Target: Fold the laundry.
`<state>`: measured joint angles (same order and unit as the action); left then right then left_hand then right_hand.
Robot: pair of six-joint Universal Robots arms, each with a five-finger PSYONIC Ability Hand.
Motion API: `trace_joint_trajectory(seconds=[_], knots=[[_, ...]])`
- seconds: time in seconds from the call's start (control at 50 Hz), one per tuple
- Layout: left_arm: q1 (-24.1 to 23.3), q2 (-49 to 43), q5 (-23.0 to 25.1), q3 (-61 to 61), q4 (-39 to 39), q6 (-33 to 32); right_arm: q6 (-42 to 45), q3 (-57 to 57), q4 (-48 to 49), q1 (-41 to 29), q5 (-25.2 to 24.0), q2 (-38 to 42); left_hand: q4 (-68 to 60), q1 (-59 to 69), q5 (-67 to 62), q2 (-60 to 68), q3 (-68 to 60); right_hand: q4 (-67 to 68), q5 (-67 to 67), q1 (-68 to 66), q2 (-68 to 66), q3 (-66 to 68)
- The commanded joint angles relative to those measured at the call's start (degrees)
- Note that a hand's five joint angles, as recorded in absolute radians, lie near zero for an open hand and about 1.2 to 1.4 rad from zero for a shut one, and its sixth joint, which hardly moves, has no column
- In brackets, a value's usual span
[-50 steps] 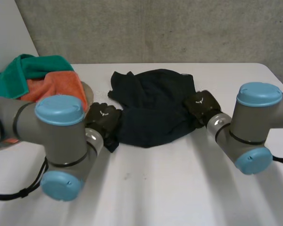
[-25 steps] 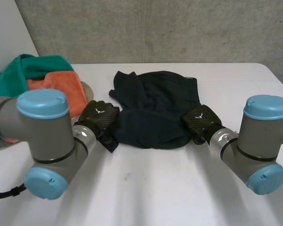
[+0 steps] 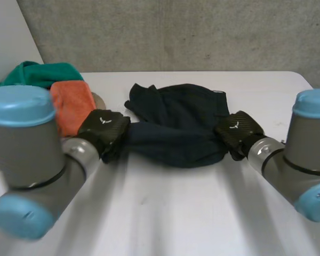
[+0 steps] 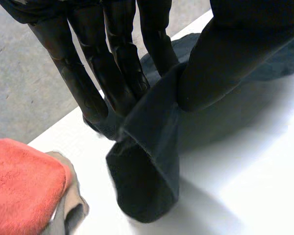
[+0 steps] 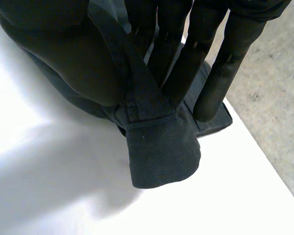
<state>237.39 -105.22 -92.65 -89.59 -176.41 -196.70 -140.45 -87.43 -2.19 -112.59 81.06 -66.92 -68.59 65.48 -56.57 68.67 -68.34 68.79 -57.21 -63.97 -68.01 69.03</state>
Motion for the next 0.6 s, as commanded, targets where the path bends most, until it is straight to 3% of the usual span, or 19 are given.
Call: trace_joint_trajectory(seconds=[0.02,0.12,0.28,0.36,0.44,0.5,0.6], knots=[[-1.6,14.6,0.3,-15.6,9.7,-1.5,7.1,-3.3,-20.4,0.0,2.4,-8.1,-11.4,14.5,-13.4,11.3,-11.7,11.2,-12.8,-16.0,-12.0,11.0],[-2.5,17.2,0.5,-19.0,15.3,-3.8,14.8,-8.0,-29.7,1.3,2.4,-13.1,-11.4,14.5,-13.4,11.3,-11.7,11.2,-12.8,-16.0,-12.0,11.0],[-3.4,14.9,0.8,-14.6,15.5,-6.1,16.4,-9.5,-27.5,1.9,2.0,-14.7,-11.4,14.5,-13.4,11.3,-11.7,11.2,-12.8,-16.0,-12.0,11.0],[-3.3,5.5,0.4,-10.1,11.5,-6.4,16.3,-9.2,-24.2,1.6,2.3,-11.8,-11.4,14.5,-13.4,11.3,-11.7,11.2,-12.8,-16.0,-12.0,11.0],[-2.9,-4.4,-0.1,-1.8,8.1,-6.5,16.3,-4.9,-19.7,1.6,3.5,-3.5,-11.4,14.5,-13.4,11.3,-11.7,11.2,-12.8,-16.0,-12.0,11.0],[-2.8,-11.9,-1.1,8.6,7.2,-7.0,15.8,2.1,-16.2,1.2,5.1,0.7,-11.4,14.5,-13.4,11.3,-11.7,11.2,-12.8,-16.0,-12.0,11.0],[-2.0,-16.9,-5.8,25.8,6.3,-10.5,12.1,16.5,-5.5,1.0,6.1,3.0,-11.4,14.5,-13.4,11.3,-11.7,11.2,-12.8,-16.0,-12.0,11.0]])
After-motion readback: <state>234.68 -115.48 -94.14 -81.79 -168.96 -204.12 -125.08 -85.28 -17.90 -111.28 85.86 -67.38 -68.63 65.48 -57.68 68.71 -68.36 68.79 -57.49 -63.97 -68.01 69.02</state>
